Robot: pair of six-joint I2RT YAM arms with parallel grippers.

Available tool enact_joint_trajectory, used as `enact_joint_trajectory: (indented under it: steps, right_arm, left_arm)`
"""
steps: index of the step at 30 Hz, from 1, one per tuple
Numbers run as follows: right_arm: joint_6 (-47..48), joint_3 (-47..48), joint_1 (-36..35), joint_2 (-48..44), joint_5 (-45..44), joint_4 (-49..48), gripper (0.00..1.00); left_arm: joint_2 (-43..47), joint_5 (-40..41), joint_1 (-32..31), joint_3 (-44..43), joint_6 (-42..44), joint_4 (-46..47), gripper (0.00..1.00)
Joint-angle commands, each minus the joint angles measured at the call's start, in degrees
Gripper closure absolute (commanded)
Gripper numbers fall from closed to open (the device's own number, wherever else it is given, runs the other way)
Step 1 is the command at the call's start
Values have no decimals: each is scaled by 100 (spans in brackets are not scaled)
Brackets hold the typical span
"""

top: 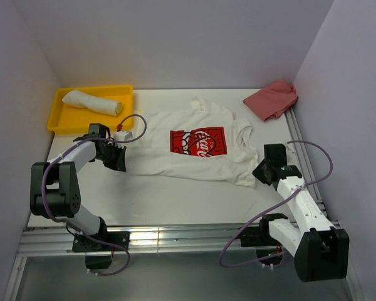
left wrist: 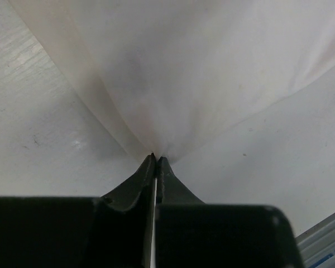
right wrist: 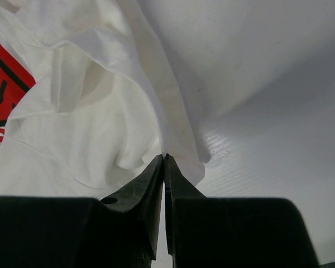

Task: Roll the t-shirts
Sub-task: Fold the tshirt

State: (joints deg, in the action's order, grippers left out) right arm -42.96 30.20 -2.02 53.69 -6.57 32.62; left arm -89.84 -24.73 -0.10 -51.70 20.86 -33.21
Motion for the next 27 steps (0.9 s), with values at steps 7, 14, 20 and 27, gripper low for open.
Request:
enact_joint_trajectory:
  steps: [7,14,20,27]
  right_arm:
    - [1122,1453,158,475,-231,631,91]
    - [1422,1533,763,616,138,649,91]
    - [1562,1524,1291,774,481,579,92]
    - [1589,1524,1678,959,604,561,71]
  left_arm:
    - [195,47,-25,169,111,87,100]
    - [257,337,-8,213,216,-19,100]
    - [371,504,194,178,348,-142,100]
    - [283,470,326,143,436,-229,100]
